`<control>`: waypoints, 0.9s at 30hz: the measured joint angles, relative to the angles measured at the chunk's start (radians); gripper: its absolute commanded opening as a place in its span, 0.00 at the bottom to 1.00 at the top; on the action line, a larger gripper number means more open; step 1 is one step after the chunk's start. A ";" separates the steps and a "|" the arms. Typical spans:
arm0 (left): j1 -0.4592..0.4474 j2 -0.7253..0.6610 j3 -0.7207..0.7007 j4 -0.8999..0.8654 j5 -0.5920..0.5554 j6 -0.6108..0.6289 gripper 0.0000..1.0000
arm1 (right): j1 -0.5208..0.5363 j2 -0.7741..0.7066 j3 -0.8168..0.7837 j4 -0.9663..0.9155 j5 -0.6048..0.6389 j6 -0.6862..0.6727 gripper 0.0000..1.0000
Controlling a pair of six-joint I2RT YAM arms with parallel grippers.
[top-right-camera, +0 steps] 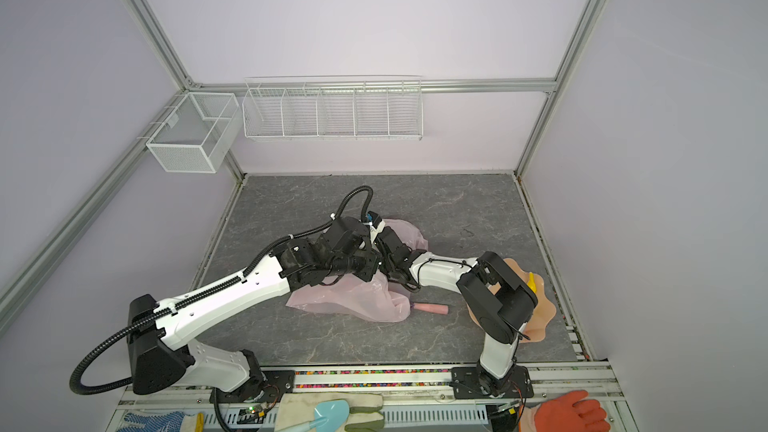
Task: Place the fruits into the plastic bag
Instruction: Place the fruit in the plastic bag.
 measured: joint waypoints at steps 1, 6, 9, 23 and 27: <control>0.000 0.000 0.000 0.000 0.000 0.000 0.00 | 0.000 -0.003 0.000 0.002 0.002 -0.004 0.88; 0.000 0.000 0.000 -0.001 -0.008 0.006 0.00 | -0.001 -0.031 -0.001 -0.032 0.017 -0.023 0.96; 0.000 0.000 0.000 -0.004 -0.013 0.007 0.00 | -0.001 -0.062 -0.015 -0.064 0.031 -0.038 0.99; 0.000 0.000 0.000 -0.009 -0.034 0.007 0.00 | -0.049 -0.251 -0.134 -0.216 0.118 -0.098 0.91; 0.000 0.000 -0.002 -0.012 -0.035 0.006 0.00 | -0.082 -0.325 -0.165 -0.254 0.145 -0.106 0.89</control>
